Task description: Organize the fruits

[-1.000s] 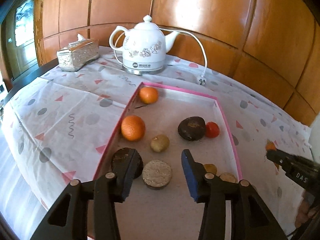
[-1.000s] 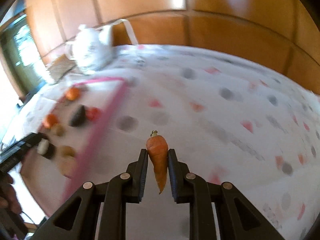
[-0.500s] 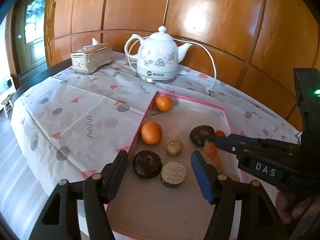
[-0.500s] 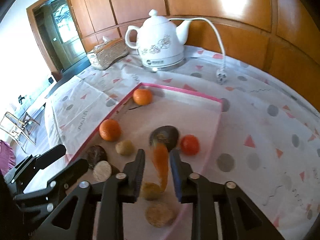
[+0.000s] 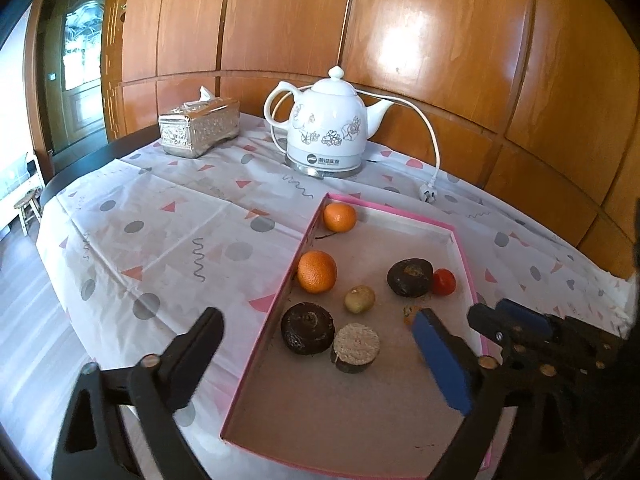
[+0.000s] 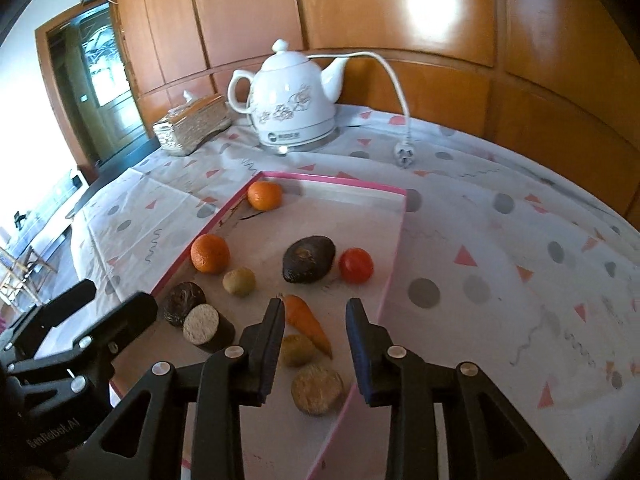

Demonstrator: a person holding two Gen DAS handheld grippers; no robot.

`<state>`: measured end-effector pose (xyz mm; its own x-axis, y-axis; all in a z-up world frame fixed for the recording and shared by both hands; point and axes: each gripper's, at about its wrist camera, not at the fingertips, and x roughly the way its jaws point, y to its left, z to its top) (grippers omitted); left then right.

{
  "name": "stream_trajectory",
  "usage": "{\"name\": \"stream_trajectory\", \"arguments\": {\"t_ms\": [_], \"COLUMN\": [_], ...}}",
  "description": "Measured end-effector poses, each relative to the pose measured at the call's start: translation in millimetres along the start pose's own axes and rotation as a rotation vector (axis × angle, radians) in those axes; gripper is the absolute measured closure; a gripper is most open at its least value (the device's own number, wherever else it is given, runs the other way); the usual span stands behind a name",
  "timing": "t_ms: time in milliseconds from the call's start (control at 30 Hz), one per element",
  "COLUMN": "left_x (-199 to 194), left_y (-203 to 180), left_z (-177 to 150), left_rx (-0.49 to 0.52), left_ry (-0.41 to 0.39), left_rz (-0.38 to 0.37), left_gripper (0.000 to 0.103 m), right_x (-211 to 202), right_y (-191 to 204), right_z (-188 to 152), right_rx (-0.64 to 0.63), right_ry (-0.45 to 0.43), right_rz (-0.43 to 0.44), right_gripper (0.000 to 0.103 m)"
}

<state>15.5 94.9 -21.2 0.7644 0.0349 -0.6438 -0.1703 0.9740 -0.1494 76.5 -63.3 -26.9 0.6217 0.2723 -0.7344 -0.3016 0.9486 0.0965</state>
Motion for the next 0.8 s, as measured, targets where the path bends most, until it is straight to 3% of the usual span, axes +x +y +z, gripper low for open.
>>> {"name": "stream_trajectory", "arguments": {"t_ms": [233,400,800], "left_x": [-9,-15,-25], "left_y": [-6,-13,-13], "left_z": [-3,-6,-7], "left_rx": [0.018,0.046,0.03], "left_ry": [-0.008,-0.015,-0.058], "left_rz": [0.015,0.06,0.09], "left_gripper": [0.0,0.0,0.0], "right_x": [-16,-22,-31], "right_y": [1,2,0], "right_z": [-17,-25,-30], "right_rx": [0.017,0.017,0.025], "right_ry": [-0.037,-0.045,-0.069], "right_rz": [-0.07,-0.072,-0.076], "right_gripper": [0.071,0.071,0.071]}}
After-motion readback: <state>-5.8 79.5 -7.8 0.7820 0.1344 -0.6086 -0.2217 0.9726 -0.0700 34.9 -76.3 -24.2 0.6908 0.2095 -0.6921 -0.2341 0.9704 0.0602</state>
